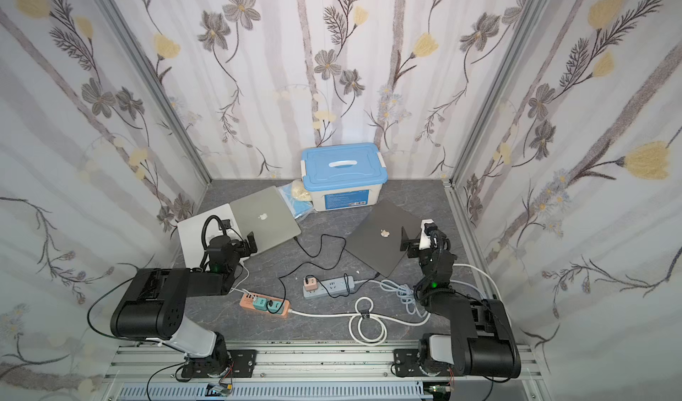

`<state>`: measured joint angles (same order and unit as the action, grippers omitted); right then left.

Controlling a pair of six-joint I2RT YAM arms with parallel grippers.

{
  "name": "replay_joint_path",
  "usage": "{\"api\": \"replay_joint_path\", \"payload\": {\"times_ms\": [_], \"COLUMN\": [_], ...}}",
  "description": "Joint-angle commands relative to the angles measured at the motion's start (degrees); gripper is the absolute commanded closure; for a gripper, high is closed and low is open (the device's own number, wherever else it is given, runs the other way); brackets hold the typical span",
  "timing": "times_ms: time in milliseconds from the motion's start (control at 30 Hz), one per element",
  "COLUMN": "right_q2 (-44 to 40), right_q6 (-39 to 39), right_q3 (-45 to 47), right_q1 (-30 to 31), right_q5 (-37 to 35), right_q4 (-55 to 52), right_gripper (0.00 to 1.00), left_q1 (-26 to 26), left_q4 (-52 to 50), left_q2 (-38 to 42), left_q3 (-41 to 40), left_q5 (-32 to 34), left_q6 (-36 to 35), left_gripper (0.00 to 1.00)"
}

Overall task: Unplug the laptop charger
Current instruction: Remove the charging cable from the laptop.

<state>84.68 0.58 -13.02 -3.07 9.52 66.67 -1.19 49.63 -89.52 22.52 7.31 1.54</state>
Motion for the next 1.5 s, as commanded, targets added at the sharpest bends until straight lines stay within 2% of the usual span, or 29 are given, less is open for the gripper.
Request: {"api": "replay_joint_path", "payload": {"times_ms": [0, 967, 1067, 1133, 1167, 1233, 1367, 1467], "right_q2": [-0.05, 0.12, -0.25, -1.89, -4.15, -8.87, -16.34, -18.48], "right_q6": [-0.36, -0.23, 0.77, 1.80, 2.21, 3.55, 7.55, 9.06], "right_q3": [-0.01, -0.23, -0.44, -0.22, -0.12, -2.48, -7.10, -14.61], "right_q1": [-0.02, -0.09, -0.18, -0.10, -0.05, -0.01, 1.92, 5.62], "right_q5": [0.67, 0.93, -1.58, -4.42, -5.87, -7.79, -5.90, -4.30], "right_q4": [2.32, 2.05, 1.31, 0.64, -1.12, -10.23, -22.26, -34.35], "right_gripper": [0.00, 0.00, 0.00, 0.00, 0.00, 0.00, 0.00, 0.00], "left_q1": [0.05, 0.51, 0.55, 0.58, 0.57, 0.58, 0.49, 0.49], "left_q4": [1.26, 0.94, 1.23, -2.50, -7.46, -23.57, -37.61, -52.22], "left_q2": [0.15, 0.18, 0.47, 2.56, 4.71, 8.25, 14.94, 19.80], "left_q3": [0.05, 0.09, -0.03, 0.89, 2.45, 8.73, 13.68, 18.92], "left_q5": [-0.32, -1.41, -0.64, 2.85, 5.27, 10.47, 14.15, 17.01], "left_q6": [-0.07, 0.15, 0.38, 1.79, 2.62, 2.90, 6.18, 14.10], "left_gripper": [0.00, 0.00, 0.00, 0.00, 0.00, 0.00, 0.00, 0.00]}}
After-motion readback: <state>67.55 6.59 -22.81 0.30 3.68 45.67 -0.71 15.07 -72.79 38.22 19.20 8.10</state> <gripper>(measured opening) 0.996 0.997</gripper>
